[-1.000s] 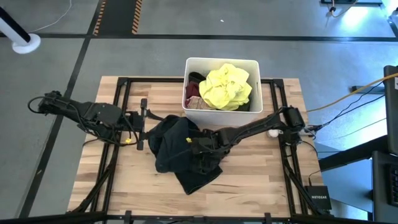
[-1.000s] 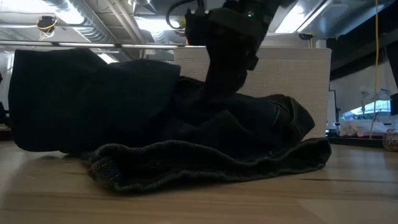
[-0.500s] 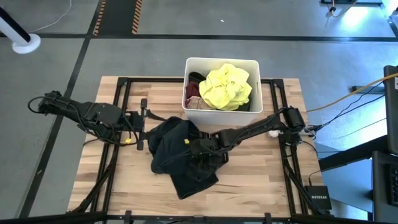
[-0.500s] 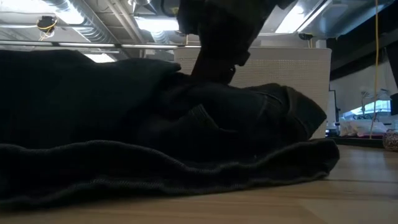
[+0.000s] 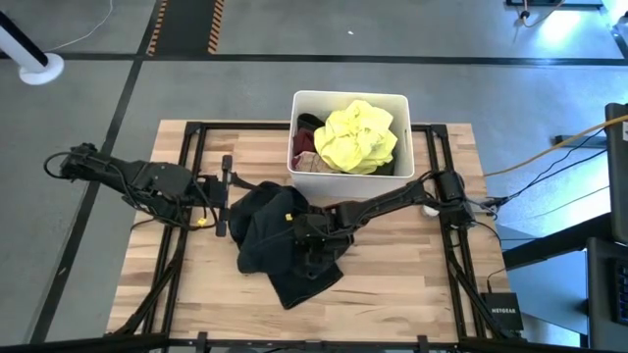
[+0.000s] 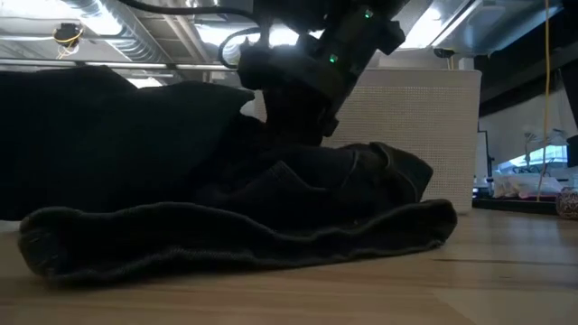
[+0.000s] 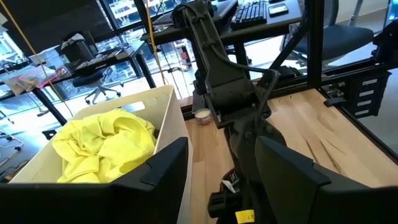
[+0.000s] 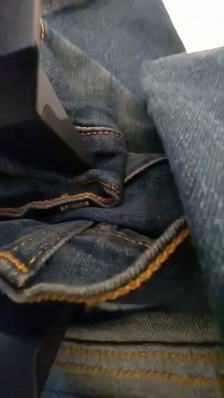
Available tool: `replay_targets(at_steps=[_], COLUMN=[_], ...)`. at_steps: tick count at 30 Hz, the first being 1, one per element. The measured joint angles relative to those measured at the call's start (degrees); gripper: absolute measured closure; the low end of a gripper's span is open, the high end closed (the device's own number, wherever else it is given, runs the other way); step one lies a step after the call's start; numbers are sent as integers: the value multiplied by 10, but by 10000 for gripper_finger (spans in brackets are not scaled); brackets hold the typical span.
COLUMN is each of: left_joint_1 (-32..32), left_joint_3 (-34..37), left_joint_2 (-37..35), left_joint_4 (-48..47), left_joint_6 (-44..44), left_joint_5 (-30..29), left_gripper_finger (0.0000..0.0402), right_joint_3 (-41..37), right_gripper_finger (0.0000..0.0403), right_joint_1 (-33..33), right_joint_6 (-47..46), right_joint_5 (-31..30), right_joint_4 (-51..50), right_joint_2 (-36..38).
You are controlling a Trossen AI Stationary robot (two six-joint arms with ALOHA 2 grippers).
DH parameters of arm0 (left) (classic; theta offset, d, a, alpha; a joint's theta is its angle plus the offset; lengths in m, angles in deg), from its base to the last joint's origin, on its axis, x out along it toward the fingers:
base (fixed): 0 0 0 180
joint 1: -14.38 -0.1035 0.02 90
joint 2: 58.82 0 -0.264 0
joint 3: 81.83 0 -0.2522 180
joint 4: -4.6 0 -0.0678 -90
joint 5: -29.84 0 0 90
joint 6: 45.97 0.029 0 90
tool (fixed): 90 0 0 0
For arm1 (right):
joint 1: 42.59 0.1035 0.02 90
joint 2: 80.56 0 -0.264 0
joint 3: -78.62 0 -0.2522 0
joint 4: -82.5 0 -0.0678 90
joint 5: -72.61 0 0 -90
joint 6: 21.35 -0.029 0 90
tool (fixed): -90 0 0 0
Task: Sort clothes
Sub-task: Put the black pants into the white laundry organizer
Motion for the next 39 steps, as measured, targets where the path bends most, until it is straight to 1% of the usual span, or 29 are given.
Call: replay_targets(at_steps=[3, 6, 9, 15, 16, 20, 24, 27, 31, 36, 39], left_joint_1=[0, 0, 0, 0, 0, 0, 0, 0, 0, 0, 0], left_joint_3=[0, 0, 0, 0, 0, 0, 0, 0, 0, 0, 0], left_joint_2=[0, 0, 0, 0, 0, 0, 0, 0, 0, 0, 0], left_joint_4=[0, 0, 0, 0, 0, 0, 0, -1, -1, -2, -2], left_joint_6=[0, 0, 0, -1, -2, 0, 3, 3, 3, 5, 5], left_joint_5=[0, 0, 0, 0, 0, 0, 0, 0, -1, -1, -1], left_gripper_finger=[220, 220, 220, 220, 220, 220, 220, 220, 220, 220, 220], right_joint_3=[0, 0, 0, 0, 0, -1, -3, -5, -5, -5, -5], right_gripper_finger=[129, 168, 225, 367, 380, 375, 380, 380, 380, 380, 381], right_joint_1=[-4, -7, -7, -6, -5, 6, 22, 35, 51, 74, 84], right_joint_6=[10, 10, 18, 23, 23, 22, 33, 37, 38, 42, 47], right_joint_5=[-12, -26, -44, -68, -75, -139, -183, -201, -207, -258, -278], right_joint_4=[0, -8, -27, -40, -43, -52, -59, -60, -38, -26, -22], right_joint_2=[-4, -4, -5, -5, -5, -5, 9, 29, 67, 124, 159])
